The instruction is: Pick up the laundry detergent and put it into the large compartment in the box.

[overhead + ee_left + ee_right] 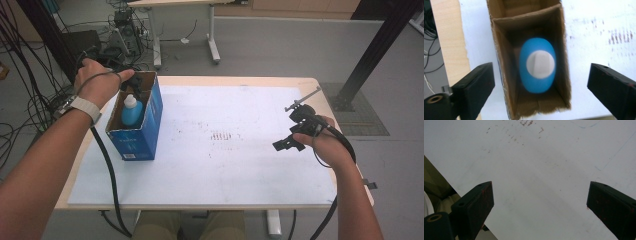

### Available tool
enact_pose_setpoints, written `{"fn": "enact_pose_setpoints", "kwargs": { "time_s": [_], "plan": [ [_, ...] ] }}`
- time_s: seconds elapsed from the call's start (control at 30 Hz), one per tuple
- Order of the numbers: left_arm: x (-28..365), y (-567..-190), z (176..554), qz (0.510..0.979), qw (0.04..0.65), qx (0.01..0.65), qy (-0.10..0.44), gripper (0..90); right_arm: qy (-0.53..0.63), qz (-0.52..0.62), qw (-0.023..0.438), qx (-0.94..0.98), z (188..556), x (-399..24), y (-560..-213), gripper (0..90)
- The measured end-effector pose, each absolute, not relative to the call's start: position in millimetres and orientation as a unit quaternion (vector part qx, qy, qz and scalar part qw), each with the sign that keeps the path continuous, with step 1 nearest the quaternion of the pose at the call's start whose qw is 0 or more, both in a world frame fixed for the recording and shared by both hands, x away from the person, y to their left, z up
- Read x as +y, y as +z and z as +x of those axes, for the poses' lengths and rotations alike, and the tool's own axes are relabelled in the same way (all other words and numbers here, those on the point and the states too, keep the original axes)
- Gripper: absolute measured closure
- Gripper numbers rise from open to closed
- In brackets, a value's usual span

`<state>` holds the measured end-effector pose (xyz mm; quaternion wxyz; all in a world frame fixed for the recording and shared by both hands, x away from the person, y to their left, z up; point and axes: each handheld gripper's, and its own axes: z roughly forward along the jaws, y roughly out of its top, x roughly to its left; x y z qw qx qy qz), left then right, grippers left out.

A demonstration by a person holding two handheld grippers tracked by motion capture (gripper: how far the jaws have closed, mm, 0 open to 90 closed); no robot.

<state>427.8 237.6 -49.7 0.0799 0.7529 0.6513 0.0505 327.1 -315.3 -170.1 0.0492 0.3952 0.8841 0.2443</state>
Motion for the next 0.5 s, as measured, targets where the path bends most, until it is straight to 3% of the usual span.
{"fn": "enact_pose_setpoints", "kwargs": {
  "time_s": [0.5],
  "plan": [
    [217.5, 6.0, 417.5, 0.823, 0.101, 0.557, 0.050, 5.0, 0.247, 0.401, 0.051, 0.881, 323.6, -318.5, -168.9, 7.0]
  ]
}}
